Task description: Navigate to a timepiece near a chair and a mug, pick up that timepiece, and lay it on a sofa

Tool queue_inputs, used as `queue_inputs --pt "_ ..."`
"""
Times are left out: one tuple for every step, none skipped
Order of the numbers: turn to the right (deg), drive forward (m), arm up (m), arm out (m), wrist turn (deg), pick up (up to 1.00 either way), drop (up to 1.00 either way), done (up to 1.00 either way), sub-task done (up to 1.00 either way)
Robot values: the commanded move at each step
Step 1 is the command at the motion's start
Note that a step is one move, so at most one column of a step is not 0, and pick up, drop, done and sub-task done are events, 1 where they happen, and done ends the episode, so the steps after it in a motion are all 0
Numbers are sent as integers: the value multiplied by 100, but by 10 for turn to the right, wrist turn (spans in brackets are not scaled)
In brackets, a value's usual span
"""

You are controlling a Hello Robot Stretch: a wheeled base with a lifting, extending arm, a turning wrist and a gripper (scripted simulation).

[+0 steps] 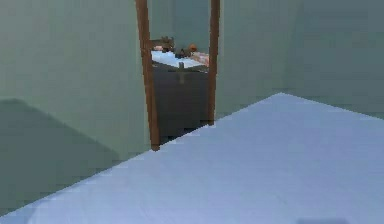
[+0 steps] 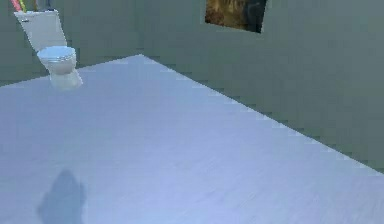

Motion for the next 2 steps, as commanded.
queue_inputs --pt "0 100 0 0 0 0 0 0 0" --pt "0 100 0 0 0 0 0 0 0"
